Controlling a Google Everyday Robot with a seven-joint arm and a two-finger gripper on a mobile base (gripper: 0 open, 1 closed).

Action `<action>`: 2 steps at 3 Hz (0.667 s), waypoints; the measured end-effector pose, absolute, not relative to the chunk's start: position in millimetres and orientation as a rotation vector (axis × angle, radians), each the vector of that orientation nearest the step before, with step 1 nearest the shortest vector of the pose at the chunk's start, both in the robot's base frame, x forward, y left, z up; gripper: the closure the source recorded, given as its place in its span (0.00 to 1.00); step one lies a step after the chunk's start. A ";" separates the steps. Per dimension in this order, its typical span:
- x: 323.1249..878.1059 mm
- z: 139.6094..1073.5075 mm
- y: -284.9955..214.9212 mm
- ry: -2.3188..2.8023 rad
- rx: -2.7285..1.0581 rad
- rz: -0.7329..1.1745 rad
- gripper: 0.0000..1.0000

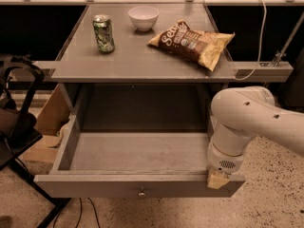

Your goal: Open top drawer

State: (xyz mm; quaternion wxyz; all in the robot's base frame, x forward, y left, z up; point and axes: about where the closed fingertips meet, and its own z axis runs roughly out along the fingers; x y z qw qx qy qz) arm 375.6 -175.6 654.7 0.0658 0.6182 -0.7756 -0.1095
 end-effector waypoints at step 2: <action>375.6 654.7 -175.6 -2.339 1.865 -0.330 0.12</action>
Offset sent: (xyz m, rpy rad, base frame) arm 0.0000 0.0000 0.0000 0.0000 0.0000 0.0000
